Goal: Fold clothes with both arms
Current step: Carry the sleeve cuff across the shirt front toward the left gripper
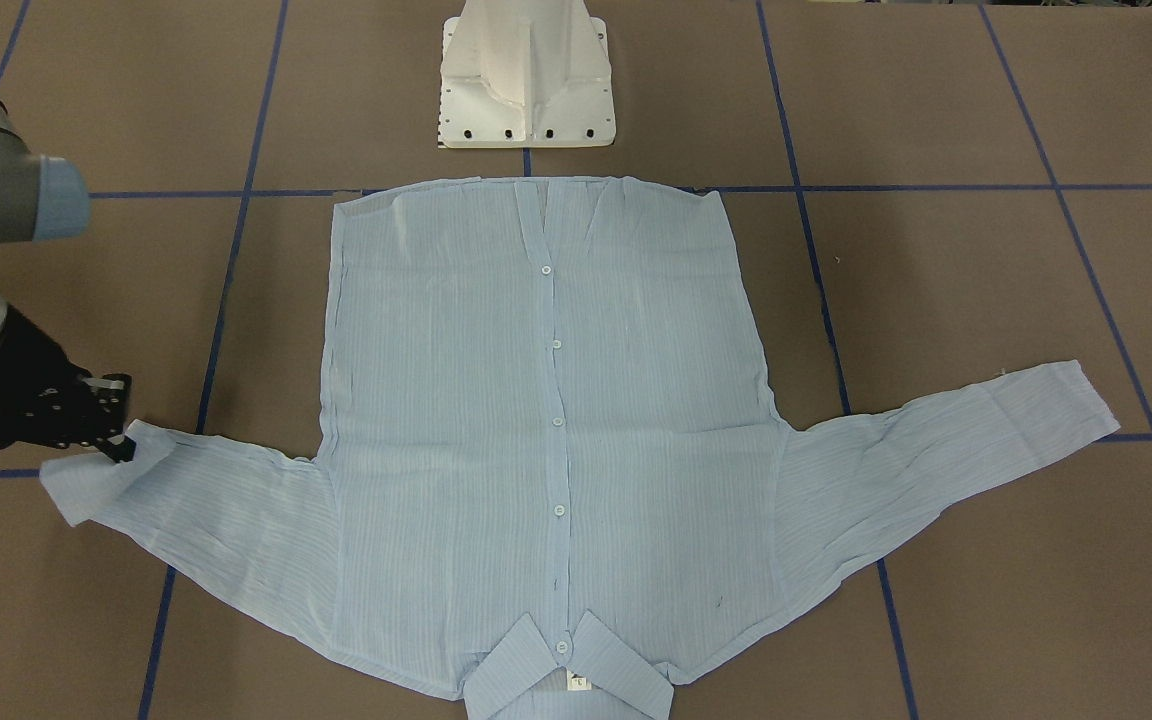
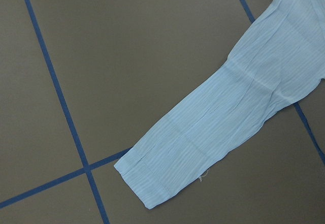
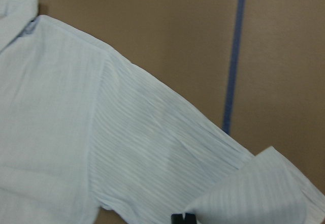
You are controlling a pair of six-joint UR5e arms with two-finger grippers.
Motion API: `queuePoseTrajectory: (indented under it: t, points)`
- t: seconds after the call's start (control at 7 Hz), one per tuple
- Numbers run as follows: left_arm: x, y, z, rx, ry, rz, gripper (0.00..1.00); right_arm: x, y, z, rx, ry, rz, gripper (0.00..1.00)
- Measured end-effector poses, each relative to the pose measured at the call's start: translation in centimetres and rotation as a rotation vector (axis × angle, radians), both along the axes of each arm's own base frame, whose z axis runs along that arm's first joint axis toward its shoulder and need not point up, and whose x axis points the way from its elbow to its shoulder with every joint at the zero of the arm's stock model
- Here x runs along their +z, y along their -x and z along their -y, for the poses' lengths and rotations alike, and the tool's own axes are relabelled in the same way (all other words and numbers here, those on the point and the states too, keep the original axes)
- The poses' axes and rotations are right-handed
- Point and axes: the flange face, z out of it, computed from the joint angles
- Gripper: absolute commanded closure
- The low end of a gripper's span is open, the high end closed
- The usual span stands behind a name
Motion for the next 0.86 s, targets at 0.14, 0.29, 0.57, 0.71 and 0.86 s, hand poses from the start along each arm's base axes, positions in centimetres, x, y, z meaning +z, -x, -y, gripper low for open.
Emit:
queuePoseTrajectory:
  t: [0.14, 0.29, 0.57, 0.71, 0.86]
  points:
    - [0.0, 0.0, 0.0, 0.0, 0.001, 0.0, 0.0, -5.3, 3.5, 0.1, -0.022, -0.028, 0.05, 1.0]
    - [0.1, 0.0, 0.0, 0.0, 0.003, 0.0, 0.0, -9.9, 6.8, -0.3, -0.034, -0.064, 0.087, 1.0]
    - [0.3, 0.0, -0.1, 0.0, 0.006, 0.001, 0.0, -16.4, 13.7, -1.6, -0.002, -0.153, 0.098, 1.0]
    - [0.4, 0.1, -0.2, 0.0, 0.009, 0.001, 0.0, -19.4, 18.2, -2.1, 0.028, -0.178, 0.092, 1.0]
    - [0.6, 0.1, -0.2, -0.001, 0.011, 0.001, 0.0, -21.7, 22.8, -3.1, 0.055, -0.197, 0.08, 1.0]
